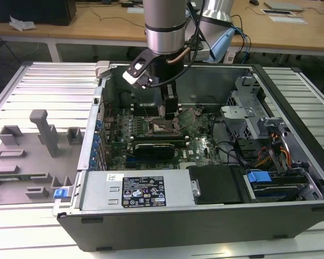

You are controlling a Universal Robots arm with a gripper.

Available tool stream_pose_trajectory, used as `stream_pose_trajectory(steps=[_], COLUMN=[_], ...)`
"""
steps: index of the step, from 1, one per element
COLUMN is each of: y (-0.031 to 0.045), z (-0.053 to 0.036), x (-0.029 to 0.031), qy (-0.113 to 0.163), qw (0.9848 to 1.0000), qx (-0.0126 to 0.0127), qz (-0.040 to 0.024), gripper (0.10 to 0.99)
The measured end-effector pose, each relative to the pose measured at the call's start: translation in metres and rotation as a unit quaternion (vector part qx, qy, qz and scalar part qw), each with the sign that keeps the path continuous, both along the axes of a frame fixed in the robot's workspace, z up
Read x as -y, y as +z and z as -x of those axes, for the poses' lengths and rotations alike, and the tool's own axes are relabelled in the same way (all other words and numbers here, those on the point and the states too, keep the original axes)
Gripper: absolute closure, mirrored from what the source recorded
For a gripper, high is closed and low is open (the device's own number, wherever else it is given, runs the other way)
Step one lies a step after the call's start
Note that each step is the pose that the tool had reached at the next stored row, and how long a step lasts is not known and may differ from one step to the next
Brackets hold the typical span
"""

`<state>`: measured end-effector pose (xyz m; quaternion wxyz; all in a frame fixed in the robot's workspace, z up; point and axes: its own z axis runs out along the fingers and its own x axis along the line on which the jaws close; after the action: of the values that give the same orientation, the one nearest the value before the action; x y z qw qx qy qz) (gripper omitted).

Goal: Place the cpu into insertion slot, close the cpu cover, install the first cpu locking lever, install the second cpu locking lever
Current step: 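Place the cpu into insertion slot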

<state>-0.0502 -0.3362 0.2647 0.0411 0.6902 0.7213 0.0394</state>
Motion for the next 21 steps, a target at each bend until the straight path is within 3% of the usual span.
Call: stream_pose_trajectory(steps=[5, 9, 14, 21], y=[-0.0119, -0.0205, -0.0258, -0.0358], z=[0.0001, 0.0007, 0.0030, 0.0093], x=[-0.0017, -0.0068, -0.0110, -0.0117], qy=[0.000, 0.000, 0.000, -0.001], qw=[1.0000, 1.0000, 1.0000, 1.0000], qx=[0.0000, 0.0001, 0.0001, 0.0000], qz=[0.0000, -0.0001, 0.0001, 0.0003], gripper=[0.545, 0.545, 0.545, 0.545])
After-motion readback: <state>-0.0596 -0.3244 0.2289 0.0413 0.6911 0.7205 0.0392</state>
